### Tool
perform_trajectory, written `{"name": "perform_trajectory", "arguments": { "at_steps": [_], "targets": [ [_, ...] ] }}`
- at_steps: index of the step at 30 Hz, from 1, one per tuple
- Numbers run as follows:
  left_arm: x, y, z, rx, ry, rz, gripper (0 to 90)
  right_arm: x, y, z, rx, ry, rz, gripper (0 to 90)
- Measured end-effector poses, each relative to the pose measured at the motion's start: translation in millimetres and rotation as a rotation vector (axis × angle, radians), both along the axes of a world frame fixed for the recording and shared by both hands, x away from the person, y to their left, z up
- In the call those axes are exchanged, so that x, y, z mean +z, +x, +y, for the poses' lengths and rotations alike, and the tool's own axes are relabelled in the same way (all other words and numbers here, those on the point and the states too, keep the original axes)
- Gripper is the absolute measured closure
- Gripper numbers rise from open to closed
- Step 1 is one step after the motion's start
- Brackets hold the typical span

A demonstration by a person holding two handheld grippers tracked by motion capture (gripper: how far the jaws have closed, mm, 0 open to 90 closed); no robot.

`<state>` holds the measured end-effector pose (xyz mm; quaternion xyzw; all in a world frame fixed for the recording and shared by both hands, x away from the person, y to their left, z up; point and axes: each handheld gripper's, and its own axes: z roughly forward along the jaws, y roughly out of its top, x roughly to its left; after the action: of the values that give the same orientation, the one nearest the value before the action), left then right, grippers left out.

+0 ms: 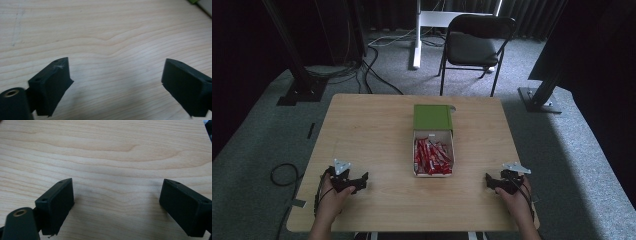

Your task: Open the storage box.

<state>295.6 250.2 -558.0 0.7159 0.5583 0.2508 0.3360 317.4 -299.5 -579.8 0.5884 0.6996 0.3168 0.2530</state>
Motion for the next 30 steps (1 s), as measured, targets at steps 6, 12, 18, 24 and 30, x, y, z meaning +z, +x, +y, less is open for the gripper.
{"name": "perform_trajectory", "arguments": {
  "at_steps": [6, 12, 18, 24, 30],
  "targets": [
    [-6.9, 0.7, 2.9, 0.015, 0.025, 0.021, 3.5, 0.0, 0.0, 0.0, 0.0, -0.001, 0.001, 11.6],
    [-10.5, 0.8, 5.5, 0.02, 0.057, 0.036, 3.4, 0.0, 0.0, 0.0, 0.0, -0.001, 0.001, 11.7],
    [-11.7, -0.4, 13.1, 0.059, 0.046, 0.032, 3.4, 0.0, -0.1, 0.3, 0.009, 0.0, 0.0, 11.6],
    [-12.7, -0.9, 18.8, 0.066, 0.082, 0.056, 3.4, 0.0, 0.0, 0.3, 0.009, -0.001, 0.0, 11.6],
    [-13.1, -1.2, 19.1, 0.089, 0.055, 0.072, 3.3, 0.0, 0.0, 0.3, 0.008, -0.002, 0.001, 11.3]
  ]
}}
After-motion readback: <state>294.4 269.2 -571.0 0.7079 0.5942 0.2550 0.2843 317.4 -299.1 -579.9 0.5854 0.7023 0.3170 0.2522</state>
